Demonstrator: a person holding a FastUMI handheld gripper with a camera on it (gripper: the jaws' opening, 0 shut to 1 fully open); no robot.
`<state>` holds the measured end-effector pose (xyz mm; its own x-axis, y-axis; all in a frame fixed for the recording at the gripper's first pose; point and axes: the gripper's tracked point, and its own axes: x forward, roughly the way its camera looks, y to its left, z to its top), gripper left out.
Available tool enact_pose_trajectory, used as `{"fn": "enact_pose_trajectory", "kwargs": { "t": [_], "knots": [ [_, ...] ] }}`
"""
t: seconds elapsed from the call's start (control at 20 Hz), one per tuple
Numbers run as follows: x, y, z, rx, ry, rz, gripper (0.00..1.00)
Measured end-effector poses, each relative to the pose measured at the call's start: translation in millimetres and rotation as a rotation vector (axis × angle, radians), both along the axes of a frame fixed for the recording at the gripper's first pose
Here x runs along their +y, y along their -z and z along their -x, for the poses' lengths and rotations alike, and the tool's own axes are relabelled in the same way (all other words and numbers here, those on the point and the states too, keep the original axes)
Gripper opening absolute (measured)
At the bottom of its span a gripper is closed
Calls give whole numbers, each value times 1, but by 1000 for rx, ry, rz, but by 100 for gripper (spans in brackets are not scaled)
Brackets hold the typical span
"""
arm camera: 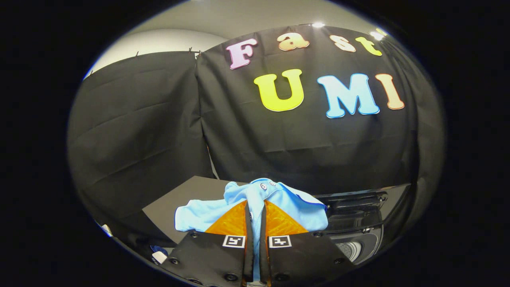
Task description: Put the clothes into the washing machine and then close the washing machine lid.
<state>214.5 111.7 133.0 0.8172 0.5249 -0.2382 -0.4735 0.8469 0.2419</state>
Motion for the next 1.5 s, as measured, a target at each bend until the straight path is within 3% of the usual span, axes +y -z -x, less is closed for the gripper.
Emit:
{"fn": "enact_pose_trajectory", "kwargs": {
  "t": [0.6,0.8,1.5],
  "knots": [
    [-107,19,-9,7,162,16,7],
    [-140,43,-10,19,226,90,8],
    [-157,155,-20,148,258,164,8]
  ]
}}
